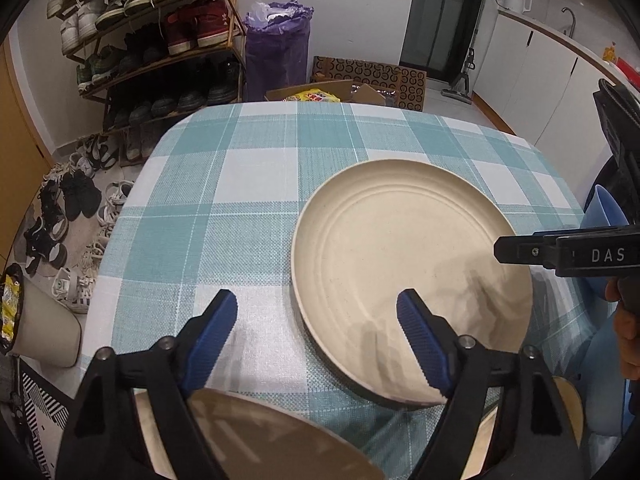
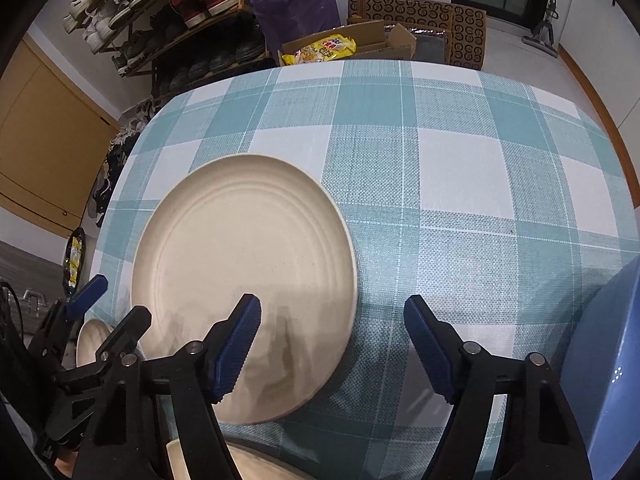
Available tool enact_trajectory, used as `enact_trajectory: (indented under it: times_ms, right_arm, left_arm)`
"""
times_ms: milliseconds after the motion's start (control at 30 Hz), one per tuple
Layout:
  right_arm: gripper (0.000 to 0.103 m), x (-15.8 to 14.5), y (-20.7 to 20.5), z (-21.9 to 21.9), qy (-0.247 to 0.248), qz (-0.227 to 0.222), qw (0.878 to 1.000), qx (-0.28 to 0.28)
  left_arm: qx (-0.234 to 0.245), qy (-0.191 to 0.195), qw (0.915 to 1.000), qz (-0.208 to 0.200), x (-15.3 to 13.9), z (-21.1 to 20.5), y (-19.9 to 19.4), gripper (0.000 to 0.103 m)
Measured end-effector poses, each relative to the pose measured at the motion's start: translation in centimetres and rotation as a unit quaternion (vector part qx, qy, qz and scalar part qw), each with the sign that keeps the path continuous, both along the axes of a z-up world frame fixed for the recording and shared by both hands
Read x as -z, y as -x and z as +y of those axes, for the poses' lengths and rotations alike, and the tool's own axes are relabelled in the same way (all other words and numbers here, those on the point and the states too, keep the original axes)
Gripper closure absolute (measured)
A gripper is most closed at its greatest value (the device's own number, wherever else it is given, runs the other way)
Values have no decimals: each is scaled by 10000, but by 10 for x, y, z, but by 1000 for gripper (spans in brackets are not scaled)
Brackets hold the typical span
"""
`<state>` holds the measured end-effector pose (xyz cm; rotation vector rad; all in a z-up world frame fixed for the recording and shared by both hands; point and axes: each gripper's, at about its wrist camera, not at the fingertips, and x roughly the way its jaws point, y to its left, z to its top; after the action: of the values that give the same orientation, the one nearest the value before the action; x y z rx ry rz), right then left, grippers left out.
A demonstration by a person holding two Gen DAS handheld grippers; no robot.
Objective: Organize plates and bowls
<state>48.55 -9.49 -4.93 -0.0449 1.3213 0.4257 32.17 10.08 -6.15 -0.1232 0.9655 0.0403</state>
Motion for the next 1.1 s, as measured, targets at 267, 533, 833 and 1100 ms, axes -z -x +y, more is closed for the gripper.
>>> enact_trajectory:
  times_ms: [267,533,833,1100]
  right_arm:
    - [47,5,-2,3,1,133,9999,-78]
    - [58,6,0,3,36,162,9998,-112]
    - [72,8,1,4,124,197,9996,-158]
    - [82,7,1,5,211,94,9994,-244]
  left_arm:
    - [39,21,10000,86,4,-1,0,39]
    - [144,57,9998,147,7,-4,0,59]
    - [182,92,9997,160,7,-4,0,68]
    - [123,-16,9999,105,7,-1,1,75]
